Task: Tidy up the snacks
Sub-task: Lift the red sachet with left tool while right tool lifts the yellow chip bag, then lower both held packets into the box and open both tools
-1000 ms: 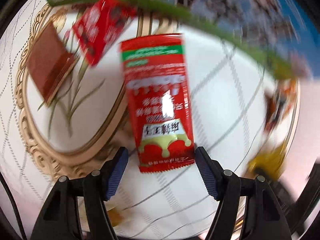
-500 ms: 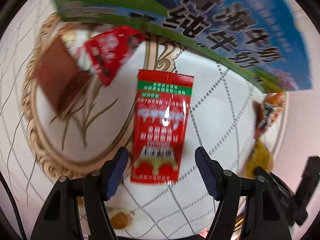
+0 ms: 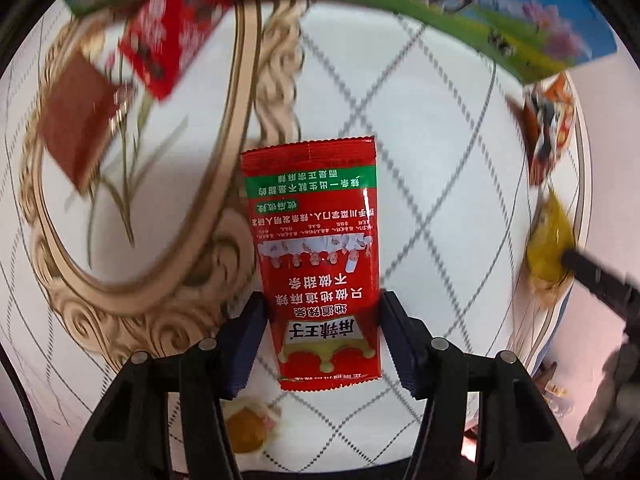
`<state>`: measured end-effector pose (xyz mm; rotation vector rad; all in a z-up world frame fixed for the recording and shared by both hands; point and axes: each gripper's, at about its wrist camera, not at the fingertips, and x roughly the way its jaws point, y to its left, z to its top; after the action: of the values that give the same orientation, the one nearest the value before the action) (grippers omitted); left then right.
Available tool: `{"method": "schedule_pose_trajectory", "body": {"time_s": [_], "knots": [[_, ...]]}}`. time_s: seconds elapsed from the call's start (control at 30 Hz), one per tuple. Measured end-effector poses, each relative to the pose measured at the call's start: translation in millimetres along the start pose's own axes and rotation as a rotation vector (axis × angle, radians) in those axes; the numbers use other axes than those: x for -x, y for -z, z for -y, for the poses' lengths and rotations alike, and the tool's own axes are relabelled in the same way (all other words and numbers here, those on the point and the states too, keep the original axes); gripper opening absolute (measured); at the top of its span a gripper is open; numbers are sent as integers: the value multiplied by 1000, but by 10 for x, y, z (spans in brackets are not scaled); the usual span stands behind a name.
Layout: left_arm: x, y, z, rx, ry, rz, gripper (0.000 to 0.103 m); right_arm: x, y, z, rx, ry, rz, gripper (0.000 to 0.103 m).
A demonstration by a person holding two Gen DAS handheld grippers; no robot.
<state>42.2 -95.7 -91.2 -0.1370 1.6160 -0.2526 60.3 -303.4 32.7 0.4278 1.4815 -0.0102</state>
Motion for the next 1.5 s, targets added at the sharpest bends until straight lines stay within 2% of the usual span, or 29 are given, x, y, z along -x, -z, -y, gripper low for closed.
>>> {"method": "schedule_pose_trajectory", "body": {"time_s": [0.07,0.13,0.17,0.2,0.37,0.47,0.53,0.6,0.73,0.8,0.97,1.1,1.2,1.23,1.27,1.4,1.5], "knots": [[-32,-51,-37,27,18,-2,55,-71,-43,18,-17,-7,6,62],[-10,-67,-186,69,44,-1,55,-135,-52,-35,-11,-13,1,53],[20,-134,-249,89,53,10,55,-164,-40,-112,14,-4,-5,51],[122,-203,-386,100,56,17,55,-161,-13,-195,53,11,-4,51],[237,-523,-461,78,25,50,55,-173,214,-565,183,8,-33,51],[167,-381,-279,46,1,55,55,-253,278,-582,169,28,-33,54],[238,-249,-139,42,-5,58,54,-323,298,-542,135,7,-50,54],[255,-221,-97,39,-4,60,48,-315,326,-509,125,2,-38,50],[399,-160,0,29,3,72,46,-186,369,-534,150,5,-3,47],[539,-94,63,17,11,82,45,-61,359,-477,163,-6,10,46],[921,-7,160,-8,41,127,45,228,322,-625,183,-58,58,46],[1477,-16,244,-28,83,198,45,582,186,-842,203,-137,123,46],[1935,-187,227,-46,101,255,45,850,-24,-1084,224,-203,180,46],[2009,-246,120,-50,104,268,45,901,-73,-1159,232,-216,191,46],[2128,-417,99,-53,103,283,45,973,-163,-1249,244,-233,205,46],[2514,-950,31,-91,28,327,46,1070,-589,-1719,294,-260,264,46],[2560,-1475,-66,-118,-51,295,46,917,-915,-2100,307,-264,266,46]]}}
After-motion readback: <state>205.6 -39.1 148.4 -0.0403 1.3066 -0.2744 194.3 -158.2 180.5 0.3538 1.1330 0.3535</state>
